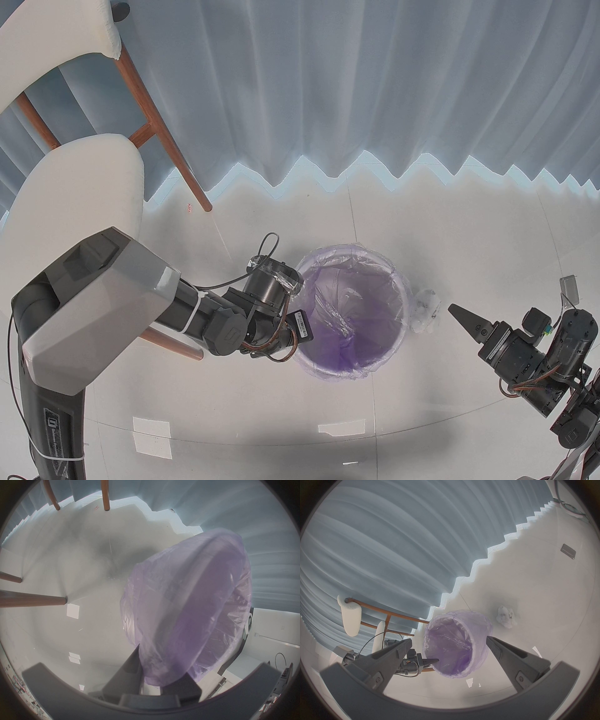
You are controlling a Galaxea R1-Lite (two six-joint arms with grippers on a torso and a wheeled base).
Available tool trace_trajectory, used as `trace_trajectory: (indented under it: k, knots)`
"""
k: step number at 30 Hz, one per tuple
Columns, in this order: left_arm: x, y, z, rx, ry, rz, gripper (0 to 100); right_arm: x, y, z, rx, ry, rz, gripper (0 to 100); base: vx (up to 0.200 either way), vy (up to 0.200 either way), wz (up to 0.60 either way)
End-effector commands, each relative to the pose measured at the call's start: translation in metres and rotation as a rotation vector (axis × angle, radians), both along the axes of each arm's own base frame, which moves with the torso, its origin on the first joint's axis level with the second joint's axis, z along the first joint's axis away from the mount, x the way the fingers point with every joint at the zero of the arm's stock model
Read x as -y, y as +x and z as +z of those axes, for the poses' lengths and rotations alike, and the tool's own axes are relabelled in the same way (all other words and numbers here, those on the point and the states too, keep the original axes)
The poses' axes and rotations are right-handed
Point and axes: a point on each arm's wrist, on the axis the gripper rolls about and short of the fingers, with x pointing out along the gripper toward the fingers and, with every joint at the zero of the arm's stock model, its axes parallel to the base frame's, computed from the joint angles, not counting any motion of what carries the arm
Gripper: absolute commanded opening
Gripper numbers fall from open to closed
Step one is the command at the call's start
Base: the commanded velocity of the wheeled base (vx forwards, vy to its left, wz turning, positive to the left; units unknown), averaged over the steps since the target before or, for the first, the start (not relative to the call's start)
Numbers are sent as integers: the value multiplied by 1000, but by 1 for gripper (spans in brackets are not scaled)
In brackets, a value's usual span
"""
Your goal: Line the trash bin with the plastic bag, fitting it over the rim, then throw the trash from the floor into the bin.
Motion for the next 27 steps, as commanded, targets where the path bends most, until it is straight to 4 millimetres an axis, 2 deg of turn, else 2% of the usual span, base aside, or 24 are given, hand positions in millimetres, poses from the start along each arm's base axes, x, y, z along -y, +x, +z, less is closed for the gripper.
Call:
trace_trajectory:
  k: [1,6,7,11,12,14,15,16,17,18,21,22,24,25,26,27]
  knots:
    - [-2,1,-1,-9,4,7,0,1,-3,-2,-8,-4,-2,100,0,0,0]
    - [-6,-2,1,-40,21,17,0,2,-3,-2,-13,5,-27,100,0,0,0]
    - [-6,-2,1,-40,21,17,100,2,-3,-2,-13,5,-27,100,0,0,0]
    - [-4,1,16,17,3,32,100,2,-3,-2,-14,12,-34,100,0,0,0]
    - [-4,-1,29,42,-14,29,100,2,-3,-2,-14,12,-34,100,0,0,0]
    - [-5,-5,44,69,-31,24,100,2,-3,-2,-14,9,-37,100,0,0,0]
    - [-5,-6,45,72,-32,25,100,2,-3,-2,-14,9,-37,100,0,0,0]
    - [-8,-11,62,101,-50,22,100,2,-3,-2,-13,6,-47,100,0,0,0]
    - [-9,-13,66,109,-56,20,100,1,-3,-2,-14,5,-47,100,0,0,0]
    - [-14,-22,83,136,-74,18,100,1,-3,-2,-13,6,-54,100,0,0,0]
    - [-26,-39,105,170,-90,13,100,2,-3,-2,-13,4,-64,100,0,0,0]
    - [-36,-53,119,190,-104,11,100,2,-3,-2,-14,6,-64,100,0,0,0]
    - [-41,-60,124,196,-108,12,100,2,-3,-2,-13,4,-64,100,0,0,0]
    - [-54,-77,132,203,-114,16,100,1,-3,-3,-16,3,-64,100,0,0,0]
    - [-54,-77,132,203,-114,16,100,1,-3,-3,-16,3,-64,100,0,0,0]
    - [-67,-94,130,188,-106,18,100,1,-2,-4,-18,0,-64,100,0,0,0]
